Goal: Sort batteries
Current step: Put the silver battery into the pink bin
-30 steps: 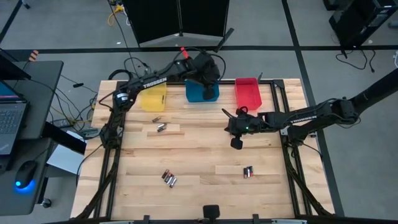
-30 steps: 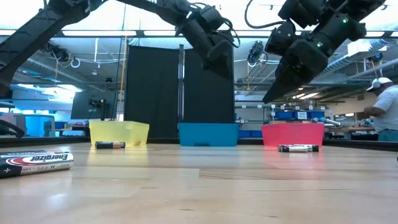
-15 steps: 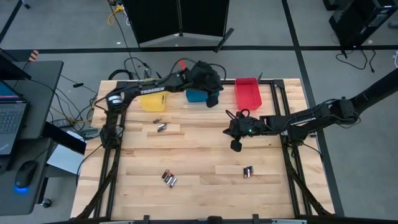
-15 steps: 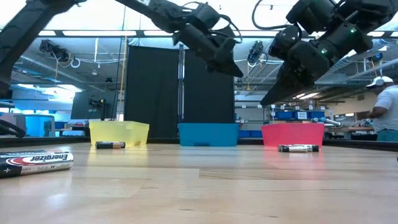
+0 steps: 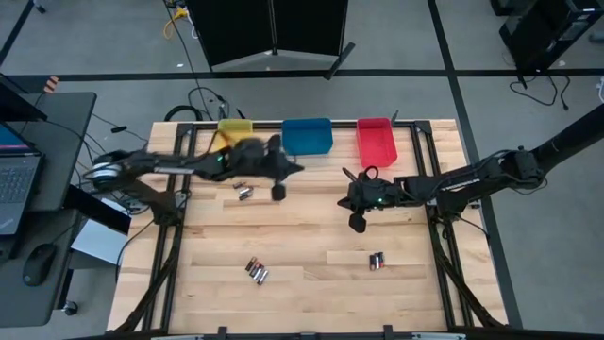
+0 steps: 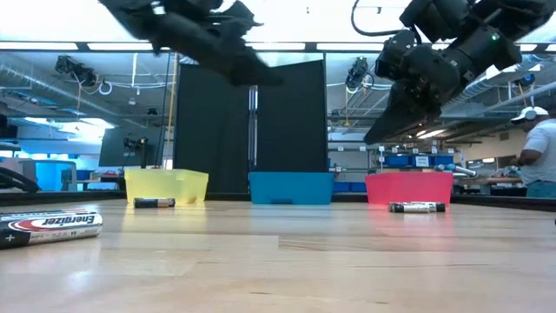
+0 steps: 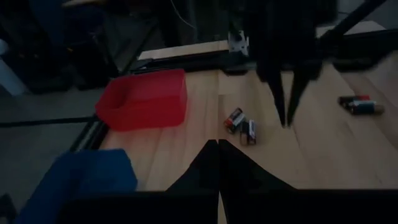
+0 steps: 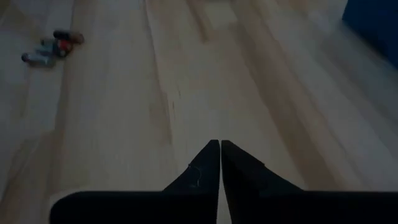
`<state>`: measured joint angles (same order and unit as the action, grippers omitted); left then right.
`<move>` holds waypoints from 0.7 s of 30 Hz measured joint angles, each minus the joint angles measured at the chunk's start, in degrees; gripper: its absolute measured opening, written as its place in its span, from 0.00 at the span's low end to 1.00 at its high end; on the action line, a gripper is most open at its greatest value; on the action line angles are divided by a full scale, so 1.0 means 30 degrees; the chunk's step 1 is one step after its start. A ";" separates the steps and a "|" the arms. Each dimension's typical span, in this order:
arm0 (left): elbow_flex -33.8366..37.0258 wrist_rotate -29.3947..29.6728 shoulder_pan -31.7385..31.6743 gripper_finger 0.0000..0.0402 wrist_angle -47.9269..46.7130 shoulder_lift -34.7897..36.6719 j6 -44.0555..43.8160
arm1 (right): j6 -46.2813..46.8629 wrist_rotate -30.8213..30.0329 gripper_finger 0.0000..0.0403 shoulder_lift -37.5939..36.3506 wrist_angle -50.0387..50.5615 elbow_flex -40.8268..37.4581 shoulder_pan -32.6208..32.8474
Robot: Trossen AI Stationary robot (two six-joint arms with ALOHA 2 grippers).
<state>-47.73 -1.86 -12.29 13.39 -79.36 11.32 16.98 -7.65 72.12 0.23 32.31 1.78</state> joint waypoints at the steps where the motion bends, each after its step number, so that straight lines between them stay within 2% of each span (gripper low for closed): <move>1: 0.0898 0.0425 0.0344 0.01 0.0542 0.0524 -0.0018 | 0.0324 0.0010 0.07 0.0000 0.0967 0.0410 0.0000; 6: 0.5210 0.1267 0.1555 0.02 0.4579 0.2359 -0.0935 | 0.1007 0.0010 0.08 0.0000 0.6606 0.2320 0.0000; 11: 0.8298 0.1337 0.2049 0.02 0.9017 0.2573 -0.2346 | 0.0833 -0.0064 0.13 -0.0015 1.0134 0.2812 -0.0007; 14: 0.9260 0.1334 0.2221 0.02 1.0806 0.2599 -0.2838 | 0.0461 -0.0311 0.18 -0.0015 1.1185 0.2799 -0.0007; 21: 0.9722 0.1338 0.2445 0.02 1.1483 0.2581 -0.3029 | -0.0285 -0.0534 0.29 -0.0007 1.0902 0.2579 -0.0013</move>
<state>-18.57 2.16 -4.96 47.84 -71.61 2.24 16.12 -9.25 72.10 32.94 40.05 1.74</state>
